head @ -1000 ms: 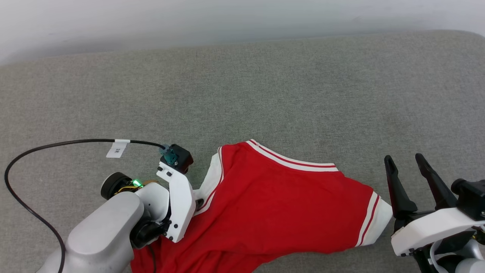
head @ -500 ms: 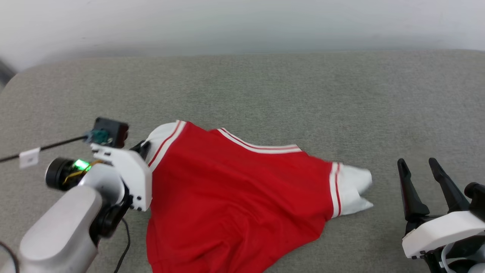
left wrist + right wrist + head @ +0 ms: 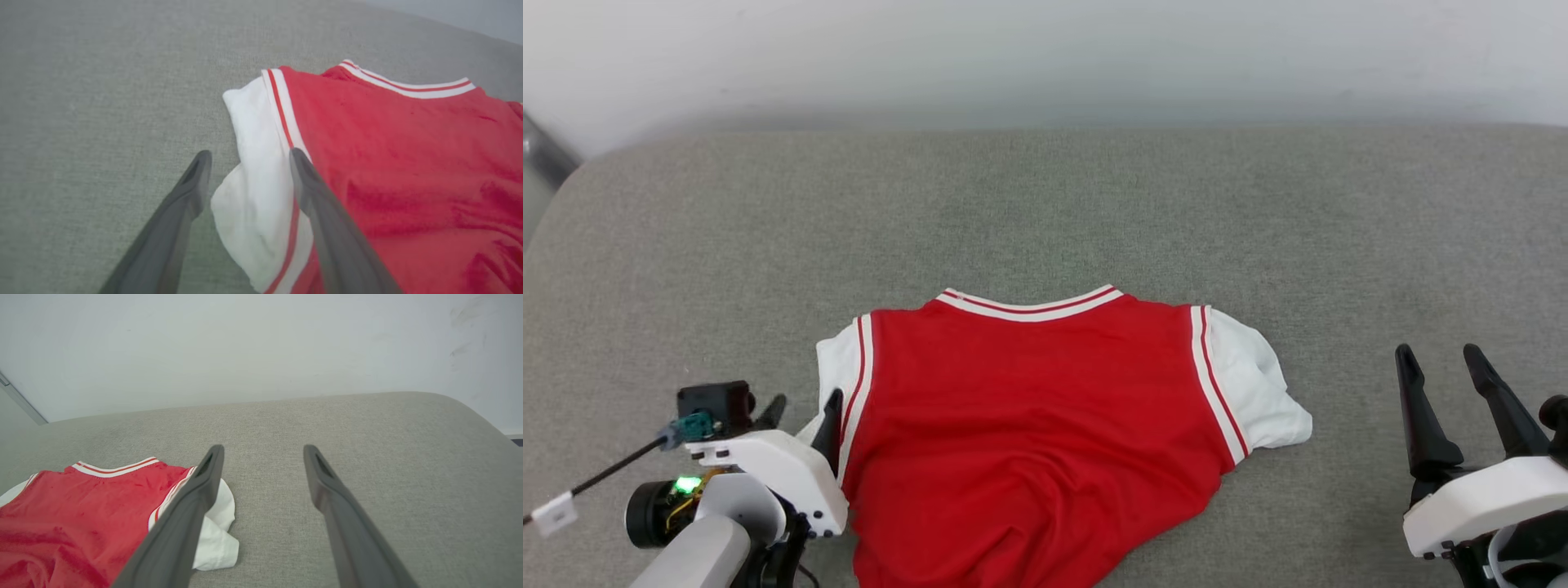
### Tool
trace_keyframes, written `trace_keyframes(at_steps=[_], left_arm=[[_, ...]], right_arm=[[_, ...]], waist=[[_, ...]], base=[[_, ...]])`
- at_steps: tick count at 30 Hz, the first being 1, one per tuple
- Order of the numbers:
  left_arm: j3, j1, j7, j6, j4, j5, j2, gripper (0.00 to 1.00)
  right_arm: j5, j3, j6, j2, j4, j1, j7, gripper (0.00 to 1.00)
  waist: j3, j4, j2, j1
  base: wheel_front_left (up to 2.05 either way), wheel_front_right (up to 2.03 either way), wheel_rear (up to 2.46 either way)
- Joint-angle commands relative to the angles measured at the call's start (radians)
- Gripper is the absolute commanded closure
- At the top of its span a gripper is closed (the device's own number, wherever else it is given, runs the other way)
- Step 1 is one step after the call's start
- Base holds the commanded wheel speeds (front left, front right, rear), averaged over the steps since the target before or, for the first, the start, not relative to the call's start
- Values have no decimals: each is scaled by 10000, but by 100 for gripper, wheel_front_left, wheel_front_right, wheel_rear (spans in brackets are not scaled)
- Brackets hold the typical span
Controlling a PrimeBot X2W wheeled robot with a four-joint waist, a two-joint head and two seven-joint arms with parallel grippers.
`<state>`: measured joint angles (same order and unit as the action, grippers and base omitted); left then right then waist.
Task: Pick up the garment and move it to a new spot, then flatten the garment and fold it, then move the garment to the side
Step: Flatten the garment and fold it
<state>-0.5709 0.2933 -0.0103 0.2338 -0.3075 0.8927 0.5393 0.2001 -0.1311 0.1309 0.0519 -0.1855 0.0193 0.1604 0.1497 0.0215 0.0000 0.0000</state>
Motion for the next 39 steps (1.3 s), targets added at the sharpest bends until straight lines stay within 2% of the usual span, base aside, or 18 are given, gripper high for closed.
trace_keyframes(at_steps=[1, 4, 9, 14, 24, 27, 31, 35, 39], left_arm=[[158, -148, 597, 76, 116, -176, -92, 0], [326, -332, 1759, 212, 413, -510, -206, 0], [530, -624, 2540, 396, 1049, -957, -398, 0], [809, -1128, 2744, 574, 1976, -1662, -614, 0], [1506, -2124, 2762, 485, 3289, -2968, -1131, 0], [1606, -2250, 2763, 460, 3432, -3188, -1294, 0], [1700, -2155, 2762, 373, 3579, -3425, -1528, 0], [1781, -1944, 2755, 212, 3565, -3626, -1782, 0], [1890, -1776, 2754, 22, 3502, -3799, -2090, 0]], right_arm=[[-74, -57, -5, -24, 12, 109, 39, 0], [-50, -151, -3, -24, 41, 288, 138, 0], [-22, -251, -3, -24, 26, 485, 297, 0], [14, -345, -5, -25, -58, 664, 499, 0], [331, -542, -5, -18, 474, 498, 1011, 0], [529, -693, -3, 60, 1194, 17, 1671, 0], [939, -767, -3, 466, 2506, -1033, 3115, 0], [1149, -323, -5, 989, 3735, -2225, 4650, 0], [1252, 116, -5, 1406, 4783, -3331, 5747, 0]], waist=[[-257, -37, 0, 0], [-616, -37, 0, 0], [-1072, -34, 0, 0], [-1314, -33, 0, 0], [-1322, 190, 0, 0], [-1240, 362, 0, 0], [-968, 749, 0, 0], [-536, 1254, 0, 0], [-71, 1699, 0, 0]], base=[[0, 0, 0], [0, 0, 0], [0, 0, 0], [0, 0, 0], [0, 0, 0], [0, 0, 0], [0, 0, 0], [0, 0, 0], [0, 0, 0]])
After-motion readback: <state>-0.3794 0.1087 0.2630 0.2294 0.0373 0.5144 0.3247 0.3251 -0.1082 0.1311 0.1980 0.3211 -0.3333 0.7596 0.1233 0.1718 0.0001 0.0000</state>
